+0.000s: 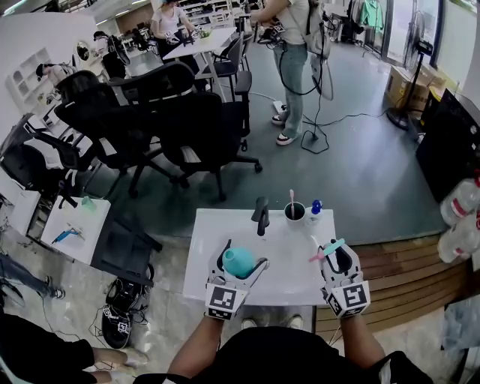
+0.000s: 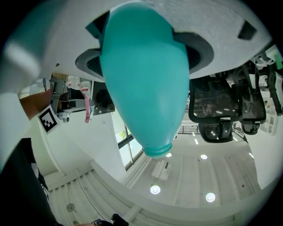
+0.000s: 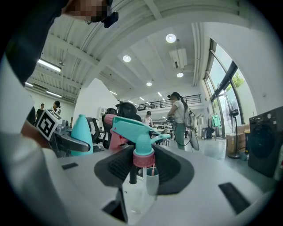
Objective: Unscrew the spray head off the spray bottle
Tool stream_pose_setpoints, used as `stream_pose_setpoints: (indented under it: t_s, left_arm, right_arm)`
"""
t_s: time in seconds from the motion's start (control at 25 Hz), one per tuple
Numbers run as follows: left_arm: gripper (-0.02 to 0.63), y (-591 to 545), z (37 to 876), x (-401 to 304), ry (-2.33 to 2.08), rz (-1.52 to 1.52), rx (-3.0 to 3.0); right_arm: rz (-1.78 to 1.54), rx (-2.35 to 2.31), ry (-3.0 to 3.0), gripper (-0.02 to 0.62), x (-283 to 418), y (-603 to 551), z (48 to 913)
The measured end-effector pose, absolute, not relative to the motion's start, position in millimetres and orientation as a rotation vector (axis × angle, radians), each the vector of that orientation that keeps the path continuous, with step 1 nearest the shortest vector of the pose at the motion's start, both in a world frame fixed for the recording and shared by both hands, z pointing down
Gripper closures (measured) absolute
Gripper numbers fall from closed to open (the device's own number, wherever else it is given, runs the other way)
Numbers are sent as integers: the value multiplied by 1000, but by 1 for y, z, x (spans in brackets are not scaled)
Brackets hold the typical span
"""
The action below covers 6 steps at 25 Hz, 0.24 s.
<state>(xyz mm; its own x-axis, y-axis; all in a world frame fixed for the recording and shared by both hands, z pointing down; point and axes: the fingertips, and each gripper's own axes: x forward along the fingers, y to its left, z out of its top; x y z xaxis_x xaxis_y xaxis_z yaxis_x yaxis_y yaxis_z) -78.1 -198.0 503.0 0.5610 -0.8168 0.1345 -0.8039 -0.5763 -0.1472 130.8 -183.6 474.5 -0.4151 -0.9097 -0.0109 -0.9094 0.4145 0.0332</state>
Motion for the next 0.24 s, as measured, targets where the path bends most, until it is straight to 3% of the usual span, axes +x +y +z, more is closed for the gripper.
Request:
stream_pose_setpoints:
  t_s: [0.24]
  left_arm:
    - [146, -195, 503, -76, 1406, -290, -2719]
  right_arm:
    - [-75, 1688, -2613, 445, 131, -184, 474]
